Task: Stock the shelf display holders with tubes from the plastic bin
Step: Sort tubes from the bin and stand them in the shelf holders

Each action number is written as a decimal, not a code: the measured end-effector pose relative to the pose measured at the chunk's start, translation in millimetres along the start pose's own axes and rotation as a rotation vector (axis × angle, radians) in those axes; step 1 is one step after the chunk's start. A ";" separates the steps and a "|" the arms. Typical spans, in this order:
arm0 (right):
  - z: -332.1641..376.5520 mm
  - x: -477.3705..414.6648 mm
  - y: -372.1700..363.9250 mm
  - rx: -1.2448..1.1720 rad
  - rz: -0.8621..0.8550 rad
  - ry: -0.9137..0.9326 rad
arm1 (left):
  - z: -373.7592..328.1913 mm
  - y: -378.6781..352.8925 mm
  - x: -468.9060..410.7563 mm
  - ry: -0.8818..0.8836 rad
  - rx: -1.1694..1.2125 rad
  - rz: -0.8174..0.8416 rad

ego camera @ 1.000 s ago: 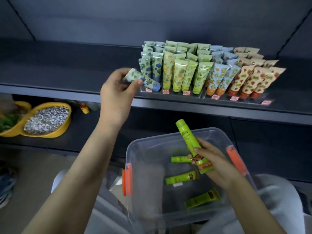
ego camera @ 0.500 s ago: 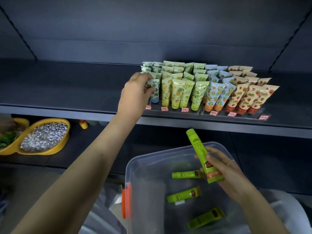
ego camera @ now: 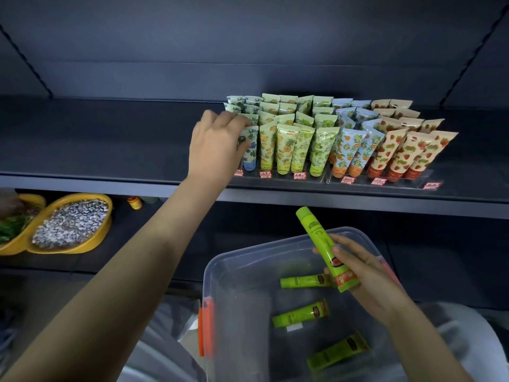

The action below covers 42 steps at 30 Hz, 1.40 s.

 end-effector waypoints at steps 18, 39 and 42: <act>37.2 41.5 33.0 0.083 -0.173 0.164 | -50.3 25.4 -15.3 -0.035 0.005 -0.070; 204.8 85.4 152.5 0.133 -0.581 0.701 | -241.1 -35.3 -109.1 -0.256 0.372 0.116; 229.2 68.7 165.1 0.135 -0.567 0.718 | -248.1 -47.1 -116.3 -0.275 0.353 0.142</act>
Point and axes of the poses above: each hand's wrist, its own x-axis away from the middle knuckle, its own y-axis out of the back of the hand, z = x × y, the point moved 5 cm from there along -x, towards the middle knuckle, and after that the axes turned 12 degrees about -y, right-handed, at the moved point
